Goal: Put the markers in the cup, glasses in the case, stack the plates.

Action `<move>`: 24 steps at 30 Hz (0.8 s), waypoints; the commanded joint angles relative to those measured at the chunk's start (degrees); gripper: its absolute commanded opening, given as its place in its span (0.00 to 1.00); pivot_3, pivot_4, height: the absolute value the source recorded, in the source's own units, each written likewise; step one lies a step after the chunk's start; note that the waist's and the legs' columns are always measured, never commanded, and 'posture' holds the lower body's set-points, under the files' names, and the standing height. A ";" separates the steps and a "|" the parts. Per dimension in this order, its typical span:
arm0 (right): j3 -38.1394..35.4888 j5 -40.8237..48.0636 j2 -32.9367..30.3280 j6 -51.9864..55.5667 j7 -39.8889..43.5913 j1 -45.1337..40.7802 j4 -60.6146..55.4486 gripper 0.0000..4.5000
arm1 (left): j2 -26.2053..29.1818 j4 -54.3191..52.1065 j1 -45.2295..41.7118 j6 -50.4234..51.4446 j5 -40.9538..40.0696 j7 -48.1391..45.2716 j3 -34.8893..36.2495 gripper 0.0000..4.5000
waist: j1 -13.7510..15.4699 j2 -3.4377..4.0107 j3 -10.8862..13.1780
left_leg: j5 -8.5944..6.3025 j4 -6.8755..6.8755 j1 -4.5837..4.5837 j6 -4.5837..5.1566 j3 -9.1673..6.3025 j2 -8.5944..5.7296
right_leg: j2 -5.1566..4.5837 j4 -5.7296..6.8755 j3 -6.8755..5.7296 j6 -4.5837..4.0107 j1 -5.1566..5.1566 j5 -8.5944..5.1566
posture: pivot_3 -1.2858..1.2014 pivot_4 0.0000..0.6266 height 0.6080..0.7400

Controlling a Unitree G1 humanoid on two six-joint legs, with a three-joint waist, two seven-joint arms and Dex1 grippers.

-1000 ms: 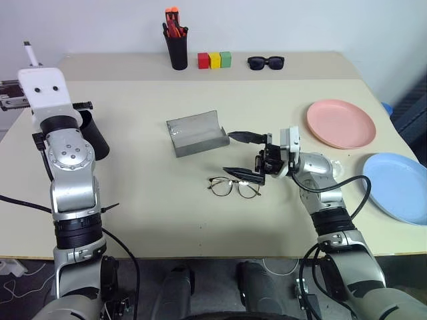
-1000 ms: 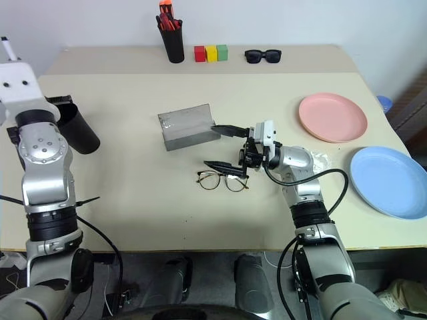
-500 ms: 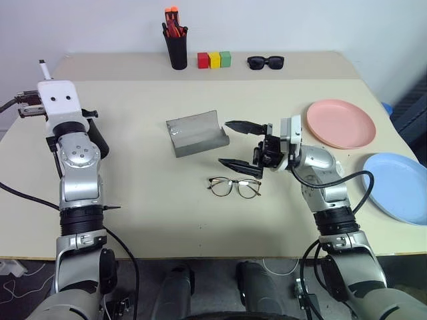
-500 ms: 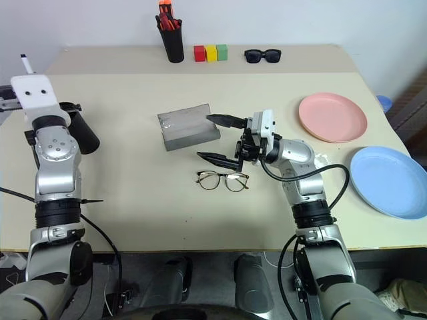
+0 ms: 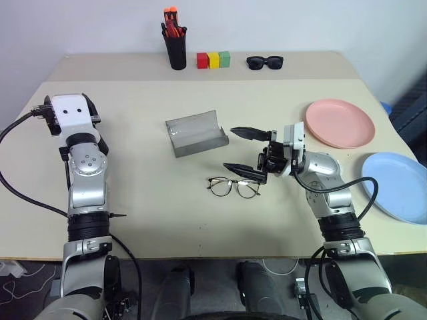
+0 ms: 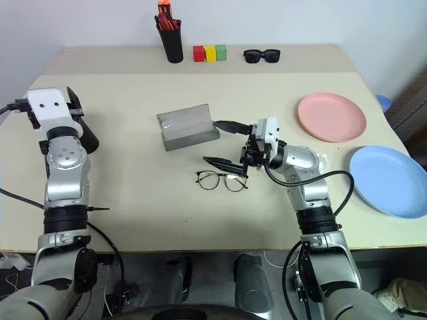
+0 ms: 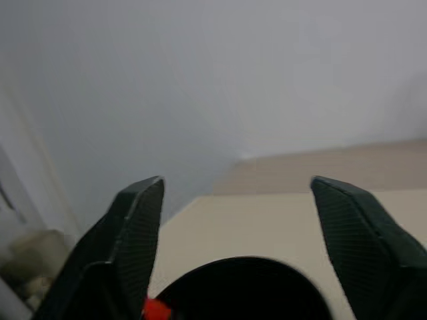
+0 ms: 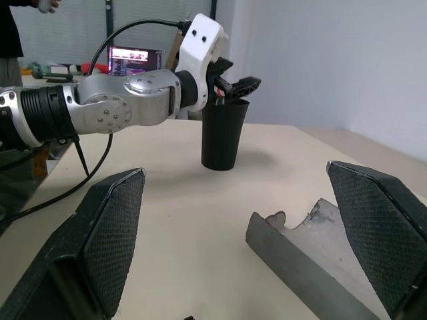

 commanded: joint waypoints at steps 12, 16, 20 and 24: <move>-2.74 -2.43 -6.06 1.52 -8.46 7.85 -8.87 1.00 | 5.82 -6.84 -18.12 30.19 -17.01 -36.53 -13.07 0.80 | -0.34 0.01 0.00 | 0.00 -0.03 -0.01 0.01 -0.01 -0.01 | 0.01 -0.03 -0.02 0.02 0.02 -0.01 | 0.52 0.24 1.00; -5.66 -2.16 -9.47 2.91 -10.92 15.25 -14.33 1.00 | 9.10 -1.22 -19.67 26.33 -18.03 -56.66 -23.54 0.80 | -0.22 0.02 0.01 | 0.00 -0.05 0.01 0.01 0.00 0.00 | 0.02 -0.01 0.00 0.01 0.01 -0.02 | 0.52 0.24 1.00; -7.84 -1.22 -10.96 3.94 -13.03 20.34 -18.93 1.00 | 10.63 7.51 -22.63 20.71 -14.13 -66.58 -30.34 0.80 | -0.15 0.00 0.02 | 0.00 0.01 -0.03 0.02 0.03 -0.01 | 0.02 -0.05 0.01 0.01 0.03 -0.01 | 0.52 0.24 1.00; -9.67 -1.36 -11.07 3.53 -14.83 24.19 -21.74 1.00 | 10.21 16.05 -26.91 17.41 -9.68 -71.43 -34.95 0.80 | -0.18 -0.03 0.03 | -0.01 0.01 -0.03 0.03 0.02 -0.01 | 0.03 -0.05 0.01 0.02 0.02 -0.02 | 0.52 0.24 1.00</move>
